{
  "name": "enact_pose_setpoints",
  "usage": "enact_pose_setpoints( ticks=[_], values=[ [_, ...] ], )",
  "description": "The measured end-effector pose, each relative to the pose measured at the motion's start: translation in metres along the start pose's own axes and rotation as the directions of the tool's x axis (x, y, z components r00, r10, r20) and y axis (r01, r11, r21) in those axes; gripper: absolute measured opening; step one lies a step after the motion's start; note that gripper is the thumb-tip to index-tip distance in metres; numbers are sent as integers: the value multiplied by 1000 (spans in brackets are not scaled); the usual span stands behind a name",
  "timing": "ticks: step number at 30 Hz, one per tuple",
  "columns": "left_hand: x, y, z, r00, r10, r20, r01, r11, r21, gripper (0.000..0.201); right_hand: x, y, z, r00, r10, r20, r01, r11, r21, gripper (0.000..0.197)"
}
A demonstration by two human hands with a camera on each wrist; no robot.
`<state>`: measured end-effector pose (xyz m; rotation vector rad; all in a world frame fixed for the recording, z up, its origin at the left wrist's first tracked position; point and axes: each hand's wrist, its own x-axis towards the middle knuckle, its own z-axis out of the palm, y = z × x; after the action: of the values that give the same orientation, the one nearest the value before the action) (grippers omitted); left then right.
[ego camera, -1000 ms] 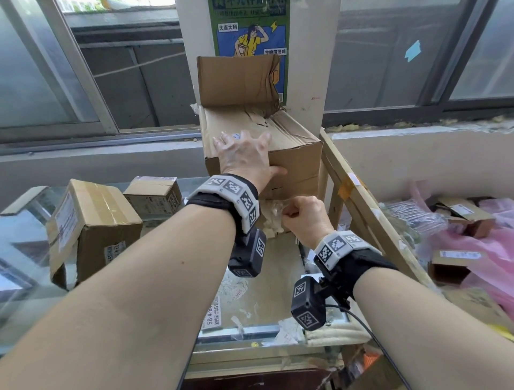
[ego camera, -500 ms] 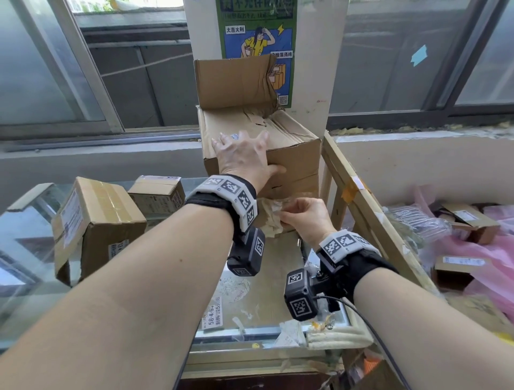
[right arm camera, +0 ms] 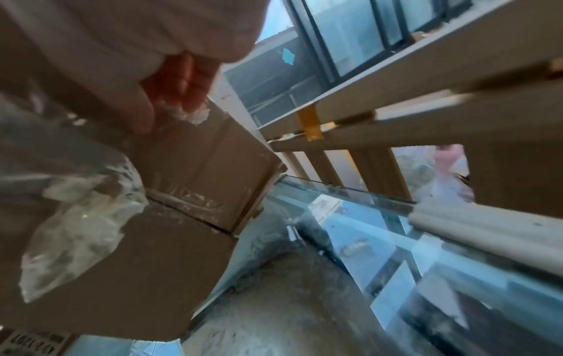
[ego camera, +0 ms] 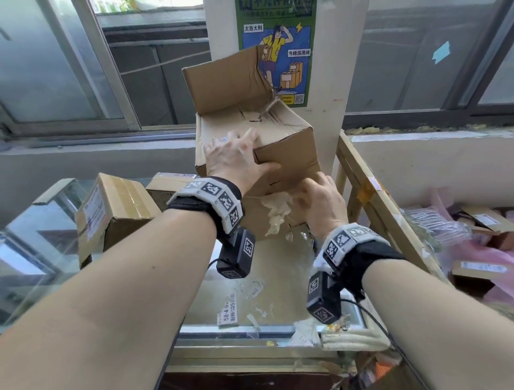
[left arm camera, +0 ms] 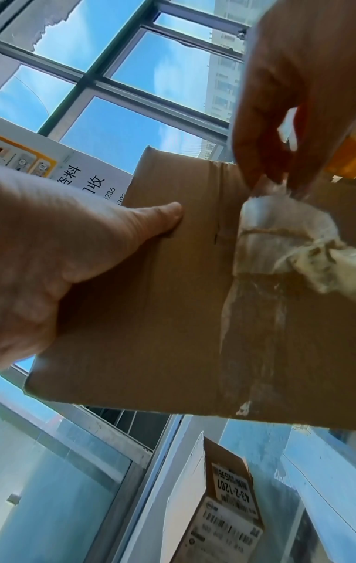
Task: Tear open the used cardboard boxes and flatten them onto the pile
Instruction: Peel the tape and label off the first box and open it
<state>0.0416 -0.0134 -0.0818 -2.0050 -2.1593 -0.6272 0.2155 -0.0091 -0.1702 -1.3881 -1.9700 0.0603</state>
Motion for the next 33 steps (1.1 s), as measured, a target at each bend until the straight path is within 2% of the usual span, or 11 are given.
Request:
enact_pose_setpoints(
  ticks=[1,3,7,11,13,15,18,21,24,27,33],
  values=[
    [0,-3,-1,1000,4,2,-4,1000,-14,65,3,-7,-2,988,-149,-33,147,987,-68,11],
    [1,-12,-4,1000,20,-2,-20,999,-32,63,10,-12,3,943,-326,-71,309,933,-183,13],
    [1,-27,-10,999,30,16,-29,997,-69,60,16,-30,5,900,-436,3,408,840,-357,7],
    [8,-16,-23,998,9,62,-10,1000,7,61,23,-44,8,820,-573,14,535,756,-379,24],
    [10,-4,-23,991,97,92,-98,995,5,82,24,-48,13,781,-625,24,589,722,-365,22],
    [9,0,-23,972,155,176,-154,988,-21,109,20,-53,16,769,-637,53,613,711,-344,14],
    [13,-8,-22,967,157,200,-157,987,-15,117,20,-55,19,753,-655,63,632,694,-344,20],
    [13,-12,-16,981,153,120,-157,987,23,115,23,-59,17,736,-670,101,655,665,-360,23],
    [13,-14,-9,985,165,60,-166,986,27,105,25,-66,14,761,-617,203,641,666,-381,7],
    [11,-9,-5,980,197,6,-197,979,44,93,25,-69,13,795,-557,239,604,694,-392,13],
    [13,9,1,958,287,26,-288,954,79,89,15,-62,9,835,-497,237,549,721,-423,7]
  ],
)
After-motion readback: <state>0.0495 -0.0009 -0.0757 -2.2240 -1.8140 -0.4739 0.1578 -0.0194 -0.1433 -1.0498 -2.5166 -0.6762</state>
